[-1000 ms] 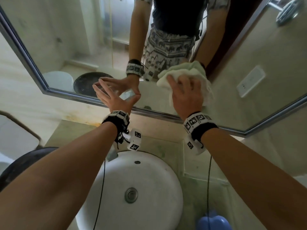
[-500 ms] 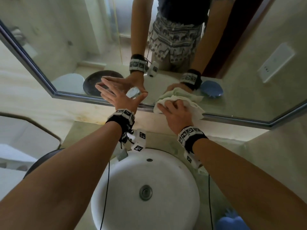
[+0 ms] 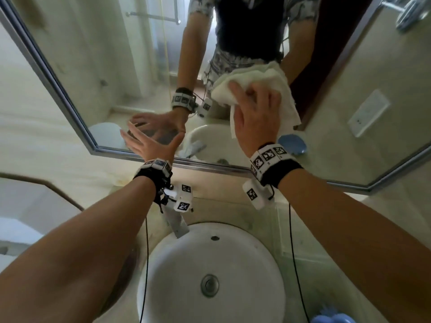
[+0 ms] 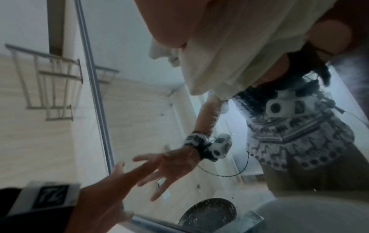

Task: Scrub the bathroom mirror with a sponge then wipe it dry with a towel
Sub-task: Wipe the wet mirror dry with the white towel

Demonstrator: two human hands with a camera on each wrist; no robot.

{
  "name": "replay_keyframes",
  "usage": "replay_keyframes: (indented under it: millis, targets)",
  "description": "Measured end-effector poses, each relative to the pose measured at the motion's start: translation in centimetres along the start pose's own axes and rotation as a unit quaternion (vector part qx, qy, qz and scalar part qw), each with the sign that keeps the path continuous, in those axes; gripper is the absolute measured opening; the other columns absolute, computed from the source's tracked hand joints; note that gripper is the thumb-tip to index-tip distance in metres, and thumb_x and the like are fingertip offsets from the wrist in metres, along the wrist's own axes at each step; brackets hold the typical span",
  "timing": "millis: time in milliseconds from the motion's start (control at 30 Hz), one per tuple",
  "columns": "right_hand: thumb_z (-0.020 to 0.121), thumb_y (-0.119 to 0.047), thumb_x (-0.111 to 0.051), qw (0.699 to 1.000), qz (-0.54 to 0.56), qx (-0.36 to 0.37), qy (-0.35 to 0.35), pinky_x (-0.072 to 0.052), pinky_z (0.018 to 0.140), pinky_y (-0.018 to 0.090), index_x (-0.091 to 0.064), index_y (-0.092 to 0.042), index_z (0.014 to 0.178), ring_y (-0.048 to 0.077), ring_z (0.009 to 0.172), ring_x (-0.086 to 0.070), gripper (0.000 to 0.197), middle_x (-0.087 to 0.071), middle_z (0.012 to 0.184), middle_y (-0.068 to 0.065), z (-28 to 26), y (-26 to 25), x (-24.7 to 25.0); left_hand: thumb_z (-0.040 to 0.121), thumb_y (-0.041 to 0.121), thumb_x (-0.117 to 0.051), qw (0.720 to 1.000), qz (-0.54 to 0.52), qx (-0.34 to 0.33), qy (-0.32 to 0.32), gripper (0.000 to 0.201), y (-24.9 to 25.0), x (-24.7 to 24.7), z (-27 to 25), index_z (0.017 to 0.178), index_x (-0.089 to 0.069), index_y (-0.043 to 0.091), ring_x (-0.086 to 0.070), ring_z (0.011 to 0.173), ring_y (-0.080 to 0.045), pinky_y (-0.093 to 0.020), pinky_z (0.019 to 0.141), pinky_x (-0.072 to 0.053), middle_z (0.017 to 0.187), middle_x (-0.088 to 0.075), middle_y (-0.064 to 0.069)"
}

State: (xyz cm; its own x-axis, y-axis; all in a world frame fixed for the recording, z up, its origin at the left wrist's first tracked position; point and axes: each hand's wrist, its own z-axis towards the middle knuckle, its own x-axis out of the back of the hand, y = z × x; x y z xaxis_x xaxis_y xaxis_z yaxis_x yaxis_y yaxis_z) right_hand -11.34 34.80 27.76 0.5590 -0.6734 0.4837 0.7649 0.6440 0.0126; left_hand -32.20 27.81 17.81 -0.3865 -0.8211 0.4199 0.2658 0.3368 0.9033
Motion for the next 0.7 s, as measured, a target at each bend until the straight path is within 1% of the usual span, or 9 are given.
replay_keyframes:
  millis: [67, 133, 200, 267, 367, 433, 500, 600, 700]
  targets:
    - [0.087, -0.019, -0.057, 0.999, -0.014, -0.016, 0.042, -0.047, 0.084, 0.045, -0.059, -0.028, 0.129, 0.027, 0.096, -0.036, 0.043, -0.052, 0.112, 0.009, 0.9, -0.9, -0.7, 0.060, 0.058, -0.086, 1.000, -0.004, 0.016, 0.000, 0.140, -1.0, 0.9, 1.5, 0.157, 0.003, 0.013, 0.006, 0.149, -0.041, -0.057, 0.120, -0.009, 0.162, 0.011, -0.019]
    - [0.088, -0.019, -0.058, 0.998, -0.054, 0.031, 0.030, -0.046, 0.083, 0.043, -0.058, -0.028, 0.130, 0.028, 0.095, -0.038, 0.043, -0.041, 0.113, 0.004, -0.8, -1.7, -2.4, 0.059, 0.059, -0.086, 1.000, -0.002, 0.027, -0.012, 0.141, -2.3, 1.8, 2.8, 0.157, 0.005, 0.014, 0.007, 0.150, -0.040, -0.057, 0.120, -0.009, 0.162, 0.012, -0.019]
    - [0.086, -0.018, -0.063, 0.990, -0.086, 0.113, -0.025, -0.046, 0.080, 0.040, -0.057, -0.028, 0.131, 0.028, 0.093, -0.040, 0.047, -0.039, 0.115, 0.003, -4.1, -2.5, -4.9, 0.059, 0.057, -0.087, 0.999, -0.005, 0.032, -0.026, 0.142, -3.2, 2.5, 4.2, 0.157, 0.008, 0.016, 0.008, 0.150, -0.039, -0.057, 0.120, -0.010, 0.163, 0.013, -0.018]
    - [0.085, -0.017, -0.064, 0.979, -0.090, 0.155, -0.094, -0.049, 0.077, 0.041, -0.055, -0.029, 0.134, 0.030, 0.093, -0.042, 0.051, -0.040, 0.119, 0.002, -7.5, -3.1, -7.4, 0.059, 0.055, -0.088, 0.999, -0.023, 0.031, -0.039, 0.144, -3.8, 2.8, 5.3, 0.157, 0.009, 0.016, 0.008, 0.150, -0.039, -0.057, 0.120, -0.011, 0.162, 0.013, -0.018]
    - [0.086, -0.015, -0.062, 0.972, -0.088, 0.167, -0.138, -0.047, 0.072, 0.038, -0.055, -0.032, 0.132, 0.029, 0.091, -0.042, 0.050, -0.046, 0.119, -0.002, -11.0, -4.5, -9.5, 0.056, 0.055, -0.089, 0.998, -0.037, 0.023, -0.051, 0.148, -4.3, 2.8, 5.8, 0.156, 0.012, 0.016, 0.010, 0.149, -0.040, -0.058, 0.120, -0.011, 0.162, 0.017, -0.018]
    - [0.083, -0.016, -0.062, 0.967, -0.092, 0.172, -0.162, -0.044, 0.071, 0.036, -0.059, -0.033, 0.128, 0.028, 0.089, -0.041, 0.048, -0.056, 0.115, -0.004, -12.5, -5.4, -10.1, 0.054, 0.057, -0.089, 0.997, -0.044, 0.022, -0.060, 0.150, -4.6, 2.5, 5.8, 0.156, 0.014, 0.018, 0.013, 0.149, -0.040, -0.058, 0.119, -0.012, 0.161, 0.020, -0.016]
    - [0.080, -0.014, -0.063, 0.965, -0.088, 0.162, -0.188, -0.043, 0.070, 0.036, -0.062, -0.035, 0.124, 0.028, 0.088, -0.041, 0.048, -0.062, 0.111, -0.006, -13.3, -6.3, -10.3, 0.052, 0.059, -0.089, 0.997, -0.046, 0.023, -0.066, 0.152, -4.6, 2.4, 6.0, 0.155, 0.016, 0.020, 0.014, 0.149, -0.040, -0.059, 0.119, -0.013, 0.161, 0.022, -0.016]
    - [0.078, -0.012, -0.064, 0.961, -0.076, 0.145, -0.225, -0.044, 0.067, 0.035, -0.064, -0.033, 0.120, 0.029, 0.088, -0.045, 0.047, -0.062, 0.107, -0.005, -13.2, -7.1, -10.4, 0.053, 0.059, -0.089, 0.996, -0.037, 0.033, -0.069, 0.152, -4.4, 2.7, 6.0, 0.155, 0.015, 0.018, 0.014, 0.148, -0.042, -0.061, 0.119, -0.010, 0.160, 0.022, -0.018]
    - [0.076, -0.009, -0.066, 0.950, -0.052, 0.141, -0.275, -0.047, 0.066, 0.036, -0.065, -0.031, 0.116, 0.032, 0.094, -0.048, 0.046, -0.060, 0.106, -0.004, -11.7, -7.5, -9.4, 0.054, 0.056, -0.089, 0.996, -0.038, 0.037, -0.075, 0.150, -3.9, 3.1, 5.7, 0.156, 0.013, 0.016, 0.012, 0.148, -0.042, -0.056, 0.118, -0.006, 0.161, 0.019, -0.019]
